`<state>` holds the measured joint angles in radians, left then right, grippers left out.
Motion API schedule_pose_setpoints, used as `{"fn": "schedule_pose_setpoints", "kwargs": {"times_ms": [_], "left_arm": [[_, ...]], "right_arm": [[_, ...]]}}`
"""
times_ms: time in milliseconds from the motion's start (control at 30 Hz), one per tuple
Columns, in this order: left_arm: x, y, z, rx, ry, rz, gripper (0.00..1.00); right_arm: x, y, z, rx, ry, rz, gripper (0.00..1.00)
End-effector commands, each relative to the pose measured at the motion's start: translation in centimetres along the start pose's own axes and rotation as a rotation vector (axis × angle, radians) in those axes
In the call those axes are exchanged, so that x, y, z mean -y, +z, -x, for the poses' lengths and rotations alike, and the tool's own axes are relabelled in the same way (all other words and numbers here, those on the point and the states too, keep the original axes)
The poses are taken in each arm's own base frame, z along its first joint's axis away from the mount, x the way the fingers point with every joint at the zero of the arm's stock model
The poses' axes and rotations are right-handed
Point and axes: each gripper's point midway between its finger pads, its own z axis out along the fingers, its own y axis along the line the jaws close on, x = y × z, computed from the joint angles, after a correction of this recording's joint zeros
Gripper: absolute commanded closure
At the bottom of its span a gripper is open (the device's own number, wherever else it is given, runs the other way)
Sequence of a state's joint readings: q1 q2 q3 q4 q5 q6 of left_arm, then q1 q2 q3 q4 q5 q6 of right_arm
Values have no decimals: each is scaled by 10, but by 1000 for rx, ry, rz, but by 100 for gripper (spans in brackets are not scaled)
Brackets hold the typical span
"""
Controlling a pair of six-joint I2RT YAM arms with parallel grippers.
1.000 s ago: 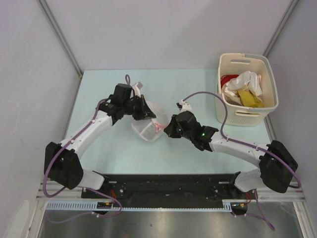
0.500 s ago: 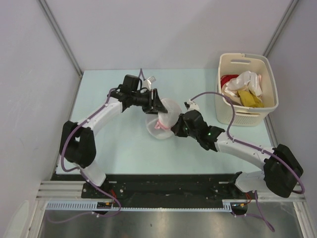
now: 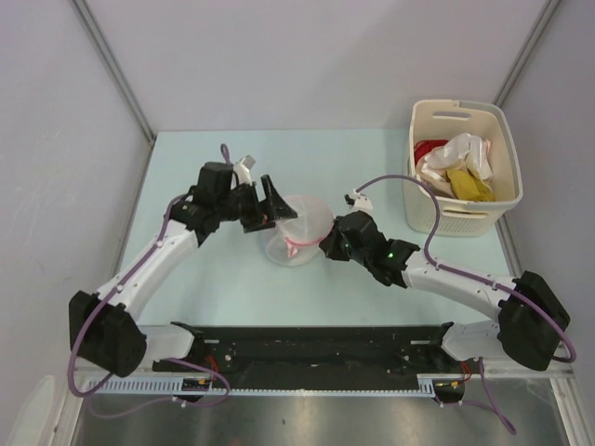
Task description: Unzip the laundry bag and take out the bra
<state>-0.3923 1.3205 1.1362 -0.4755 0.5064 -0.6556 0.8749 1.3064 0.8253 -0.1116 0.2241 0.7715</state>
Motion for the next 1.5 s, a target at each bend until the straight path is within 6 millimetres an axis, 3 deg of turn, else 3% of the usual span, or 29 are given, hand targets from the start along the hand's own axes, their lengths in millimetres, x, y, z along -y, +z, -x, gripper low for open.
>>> {"fn": "schedule_pose_setpoints", "kwargs": {"times_ms": [0, 100, 167, 267, 367, 533, 700, 933, 1067, 1333, 1467], "left_arm": [[0, -3, -13, 63, -206, -54, 13], [2, -2, -25, 63, -320, -116, 25], [1, -1, -33, 41, -402, -132, 26], [0, -5, -36, 39, -460, -109, 13], [-4, -13, -34, 65, -474, -46, 7], [-3, -28, -28, 110, -452, 7, 6], [-5, -29, -49, 20, -549, 44, 13], [11, -17, -53, -27, -573, 34, 10], [23, 0, -68, -91, -579, 44, 8], [14, 16, -62, -51, -586, 114, 3], [-2, 24, -53, 34, -558, 188, 0]], "right_arm": [[-16, -8, 23, 66, 33, 33, 100], [-18, -6, 22, 61, 33, 40, 100], [-18, -4, 20, 54, 38, 40, 100], [-18, -2, 18, 50, 44, 38, 100], [-18, 0, 16, 44, 47, 40, 100], [-22, 2, 15, 42, 57, 52, 100], [-21, 4, 15, 44, 72, 48, 100], [-17, 6, 10, 29, 74, 29, 100], [-18, 7, 8, 25, 75, 30, 100], [-20, 4, 7, 25, 75, 33, 100], [-22, 0, 12, 38, 78, 39, 100]]}}
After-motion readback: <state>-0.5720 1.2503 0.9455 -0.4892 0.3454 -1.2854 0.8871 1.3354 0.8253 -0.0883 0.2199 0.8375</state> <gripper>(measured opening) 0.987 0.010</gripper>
